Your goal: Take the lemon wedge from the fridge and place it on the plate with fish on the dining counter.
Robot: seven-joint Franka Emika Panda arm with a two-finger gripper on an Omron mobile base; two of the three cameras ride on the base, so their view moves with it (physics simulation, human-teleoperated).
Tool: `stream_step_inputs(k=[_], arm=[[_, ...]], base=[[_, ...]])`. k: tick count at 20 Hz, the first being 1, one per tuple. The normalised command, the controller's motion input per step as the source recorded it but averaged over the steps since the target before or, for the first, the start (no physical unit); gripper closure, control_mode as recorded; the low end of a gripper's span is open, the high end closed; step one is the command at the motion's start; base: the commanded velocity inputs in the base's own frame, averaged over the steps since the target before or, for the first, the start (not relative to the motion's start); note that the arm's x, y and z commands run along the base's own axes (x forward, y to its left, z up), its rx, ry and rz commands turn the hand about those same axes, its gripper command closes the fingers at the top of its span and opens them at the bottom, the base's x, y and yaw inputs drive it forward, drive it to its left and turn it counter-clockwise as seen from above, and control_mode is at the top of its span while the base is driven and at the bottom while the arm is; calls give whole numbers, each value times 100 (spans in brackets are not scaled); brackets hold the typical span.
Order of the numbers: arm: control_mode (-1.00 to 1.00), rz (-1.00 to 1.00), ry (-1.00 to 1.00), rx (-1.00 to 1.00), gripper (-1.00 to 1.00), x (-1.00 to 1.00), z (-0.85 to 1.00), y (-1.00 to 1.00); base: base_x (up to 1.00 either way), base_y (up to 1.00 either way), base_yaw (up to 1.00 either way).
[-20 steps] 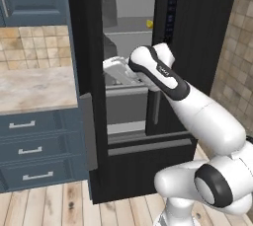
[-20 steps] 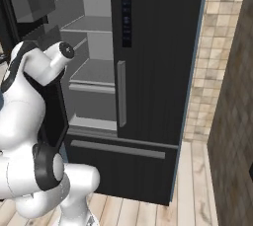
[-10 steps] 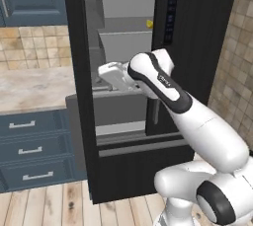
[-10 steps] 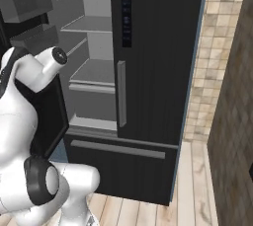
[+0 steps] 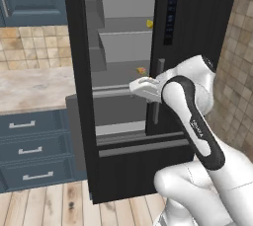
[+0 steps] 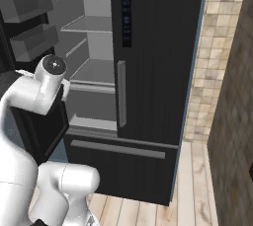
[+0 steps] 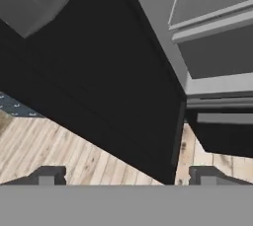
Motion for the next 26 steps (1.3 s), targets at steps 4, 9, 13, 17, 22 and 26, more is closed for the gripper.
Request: stream_step_inputs(k=[4,9,13,17,22,26], arm=[[-100,-27,0,-26,-100,-56,0,-100],[-100,-31,0,-31,-100,-6,-1,-100],[-100,-19,-11,-24,-100,39,0,-66],[-100,0,-6,-4,-100,57,0,-21],[-100,0,0,-1,-100,55,-4,-26],[-100,0,0,-8,-100,48,-14,-42]], base=[[0,0,0],[0,0,0],[0,0,0],[0,0,0],[0,0,0],[0,0,0]])
